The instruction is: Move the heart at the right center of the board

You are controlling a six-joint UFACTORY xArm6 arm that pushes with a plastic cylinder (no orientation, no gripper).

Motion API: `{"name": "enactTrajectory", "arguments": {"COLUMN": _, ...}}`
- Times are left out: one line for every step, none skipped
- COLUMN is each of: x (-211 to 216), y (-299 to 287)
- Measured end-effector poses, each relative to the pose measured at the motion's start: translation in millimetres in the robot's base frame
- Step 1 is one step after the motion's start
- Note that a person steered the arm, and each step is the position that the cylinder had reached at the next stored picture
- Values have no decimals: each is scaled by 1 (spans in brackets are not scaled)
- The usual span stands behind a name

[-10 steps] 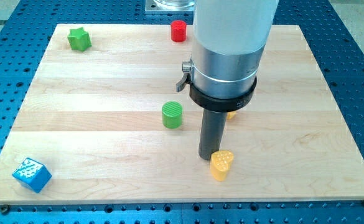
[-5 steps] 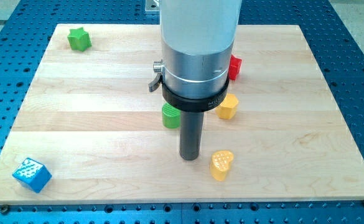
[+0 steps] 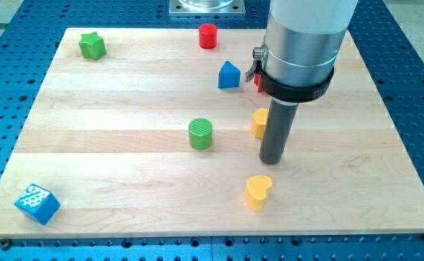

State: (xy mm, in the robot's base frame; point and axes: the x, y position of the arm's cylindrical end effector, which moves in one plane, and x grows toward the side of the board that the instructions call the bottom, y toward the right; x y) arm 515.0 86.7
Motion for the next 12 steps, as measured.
{"name": "enactTrajectory", "arguments": {"x": 6, "y": -44}}
{"name": "enactTrajectory", "arguments": {"x": 28, "y": -78}}
{"name": "enactTrajectory", "arguments": {"x": 63, "y": -78}}
{"name": "enactTrajectory", "arguments": {"x": 72, "y": -55}}
{"name": "enactTrajectory", "arguments": {"x": 70, "y": 0}}
{"name": "enactTrajectory", "arguments": {"x": 70, "y": 45}}
{"name": "enactTrajectory", "arguments": {"x": 70, "y": 32}}
{"name": "enactTrajectory", "arguments": {"x": 68, "y": 29}}
{"name": "enactTrajectory", "arguments": {"x": 43, "y": 80}}
{"name": "enactTrajectory", "arguments": {"x": 27, "y": 126}}
{"name": "enactTrajectory", "arguments": {"x": 28, "y": 125}}
{"name": "enactTrajectory", "arguments": {"x": 62, "y": 128}}
